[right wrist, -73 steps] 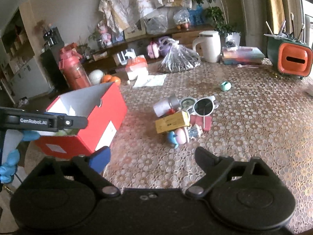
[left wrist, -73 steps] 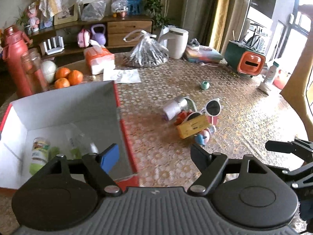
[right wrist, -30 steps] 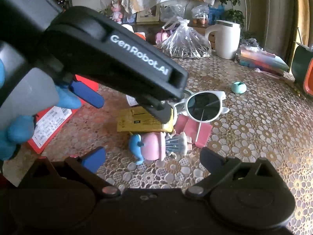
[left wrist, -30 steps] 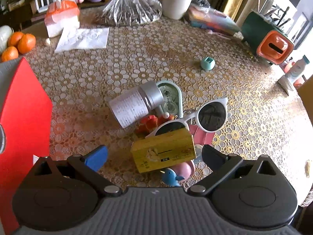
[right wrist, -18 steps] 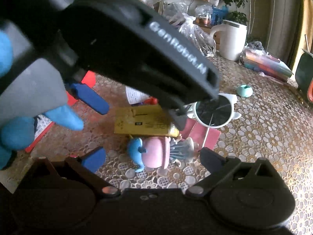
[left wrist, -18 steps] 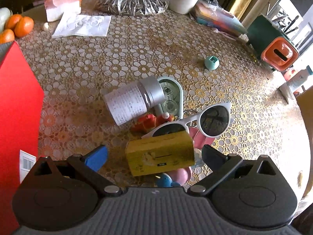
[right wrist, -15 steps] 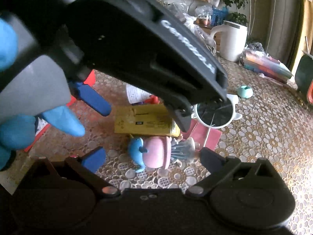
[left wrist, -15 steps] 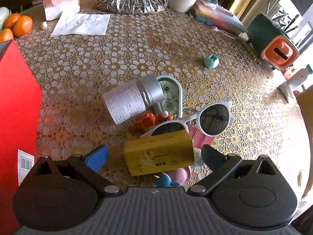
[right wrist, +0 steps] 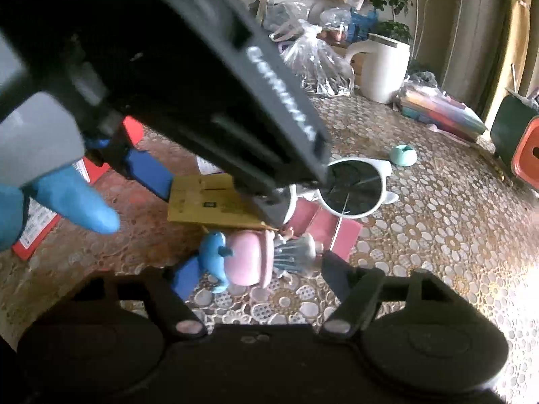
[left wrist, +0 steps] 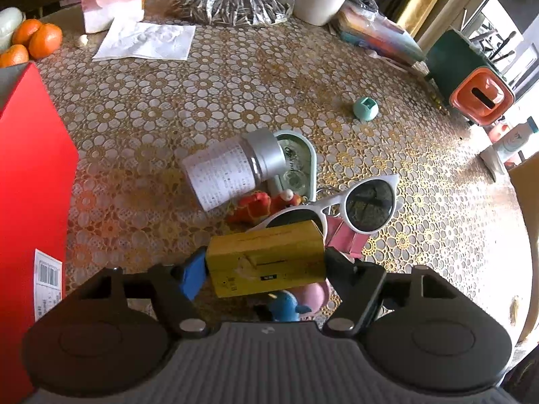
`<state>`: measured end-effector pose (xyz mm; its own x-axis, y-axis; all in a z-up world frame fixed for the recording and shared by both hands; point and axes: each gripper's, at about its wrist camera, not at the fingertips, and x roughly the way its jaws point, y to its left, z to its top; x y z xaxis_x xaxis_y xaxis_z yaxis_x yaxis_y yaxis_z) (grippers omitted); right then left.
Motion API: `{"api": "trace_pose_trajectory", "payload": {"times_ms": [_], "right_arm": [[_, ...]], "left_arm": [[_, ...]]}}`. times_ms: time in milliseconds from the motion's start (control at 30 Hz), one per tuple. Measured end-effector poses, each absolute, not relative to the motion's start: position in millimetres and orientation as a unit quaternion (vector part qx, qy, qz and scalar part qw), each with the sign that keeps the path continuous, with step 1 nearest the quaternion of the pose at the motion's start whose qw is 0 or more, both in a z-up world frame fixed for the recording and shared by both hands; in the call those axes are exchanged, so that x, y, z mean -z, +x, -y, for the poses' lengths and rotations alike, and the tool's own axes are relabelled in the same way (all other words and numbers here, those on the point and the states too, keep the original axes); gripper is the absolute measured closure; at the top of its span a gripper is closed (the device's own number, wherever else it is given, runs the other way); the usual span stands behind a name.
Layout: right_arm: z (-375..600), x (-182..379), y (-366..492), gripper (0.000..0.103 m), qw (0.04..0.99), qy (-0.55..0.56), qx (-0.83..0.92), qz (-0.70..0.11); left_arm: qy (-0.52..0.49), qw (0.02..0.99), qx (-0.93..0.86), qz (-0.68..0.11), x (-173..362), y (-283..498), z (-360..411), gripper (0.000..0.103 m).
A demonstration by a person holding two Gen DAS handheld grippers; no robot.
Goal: Organize rigid objects
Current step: 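Grasp the yellow carton with the left tool while the right tool grasps the pink-and-blue toy cup, then carry yellow carton and toy cup into the red box and open both tools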
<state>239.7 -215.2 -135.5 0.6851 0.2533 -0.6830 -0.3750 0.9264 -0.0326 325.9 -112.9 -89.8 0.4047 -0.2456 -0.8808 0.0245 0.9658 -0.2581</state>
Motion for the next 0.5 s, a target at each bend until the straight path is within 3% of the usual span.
{"api": "trace_pose_trajectory", "payload": {"times_ms": [500], "right_arm": [[224.3, 88.3, 202.8, 0.028, 0.927, -0.069, -0.171, -0.326]], "left_arm": [[-0.099, 0.85, 0.093, -0.51, 44.9, 291.7, 90.7, 0.03]]}}
